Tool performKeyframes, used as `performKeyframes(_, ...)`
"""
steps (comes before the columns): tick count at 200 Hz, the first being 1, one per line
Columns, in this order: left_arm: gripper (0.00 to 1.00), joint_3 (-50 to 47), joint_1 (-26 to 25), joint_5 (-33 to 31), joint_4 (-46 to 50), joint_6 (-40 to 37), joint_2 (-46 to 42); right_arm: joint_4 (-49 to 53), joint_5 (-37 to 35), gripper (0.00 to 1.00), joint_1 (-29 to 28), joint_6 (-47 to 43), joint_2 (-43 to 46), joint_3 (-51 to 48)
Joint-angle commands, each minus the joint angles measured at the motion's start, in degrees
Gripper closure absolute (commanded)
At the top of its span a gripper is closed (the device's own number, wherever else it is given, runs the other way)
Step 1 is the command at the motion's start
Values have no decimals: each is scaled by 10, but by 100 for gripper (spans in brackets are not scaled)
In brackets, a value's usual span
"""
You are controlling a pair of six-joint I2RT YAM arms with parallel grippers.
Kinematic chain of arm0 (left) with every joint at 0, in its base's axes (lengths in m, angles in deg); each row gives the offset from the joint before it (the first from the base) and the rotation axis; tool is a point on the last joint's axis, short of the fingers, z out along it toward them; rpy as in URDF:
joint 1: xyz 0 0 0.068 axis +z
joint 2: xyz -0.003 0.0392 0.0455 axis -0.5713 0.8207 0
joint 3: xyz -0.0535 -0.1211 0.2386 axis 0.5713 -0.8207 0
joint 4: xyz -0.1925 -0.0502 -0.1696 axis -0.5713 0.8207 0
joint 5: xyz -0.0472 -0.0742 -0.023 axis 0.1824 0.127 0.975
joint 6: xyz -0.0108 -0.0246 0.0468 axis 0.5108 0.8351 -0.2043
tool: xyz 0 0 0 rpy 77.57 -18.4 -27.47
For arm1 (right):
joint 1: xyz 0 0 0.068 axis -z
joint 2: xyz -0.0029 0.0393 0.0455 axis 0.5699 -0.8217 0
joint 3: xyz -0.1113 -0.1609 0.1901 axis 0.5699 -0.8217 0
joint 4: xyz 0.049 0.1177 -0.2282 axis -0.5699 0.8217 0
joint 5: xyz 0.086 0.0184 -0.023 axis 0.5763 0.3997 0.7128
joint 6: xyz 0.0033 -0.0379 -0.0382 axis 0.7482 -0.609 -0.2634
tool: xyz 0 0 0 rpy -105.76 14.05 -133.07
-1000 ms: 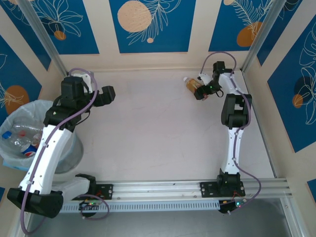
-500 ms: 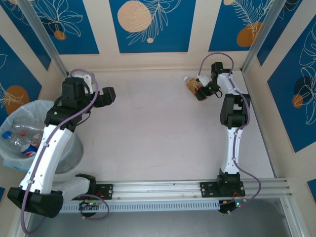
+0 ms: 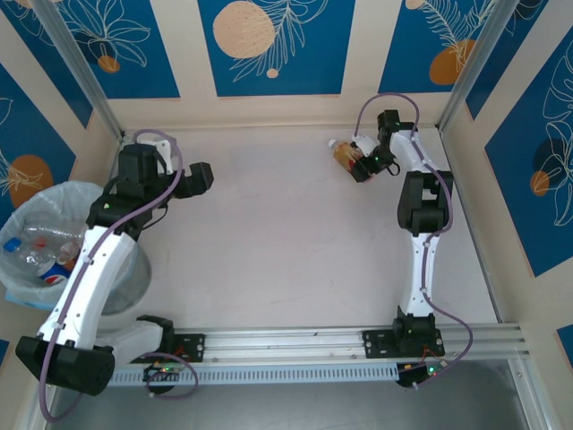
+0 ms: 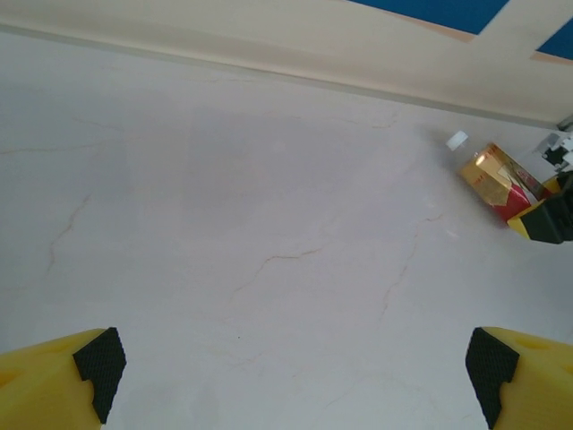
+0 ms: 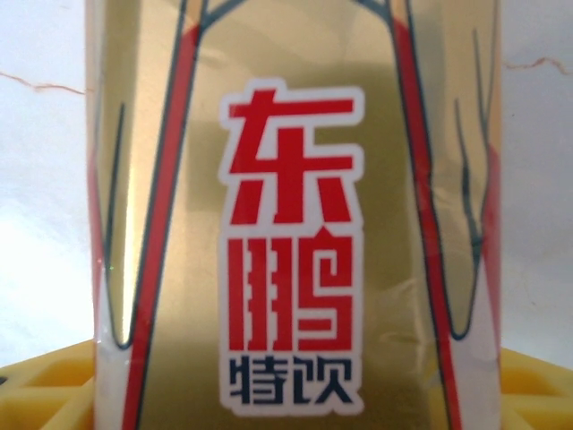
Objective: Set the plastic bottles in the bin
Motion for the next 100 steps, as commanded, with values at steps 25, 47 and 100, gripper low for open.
performKeyframes(25, 1, -21, -5, 67, -38, 10, 35, -26, 4, 51, -22, 23, 109, -61)
performKeyframes(47, 1, -35, -5, 73, -53, 18, 41, -43, 5, 54, -26, 74, 150, -98)
performKeyframes(100, 1, -49, -6, 74, -70, 11, 58, -120, 25, 55, -52, 185, 249, -212)
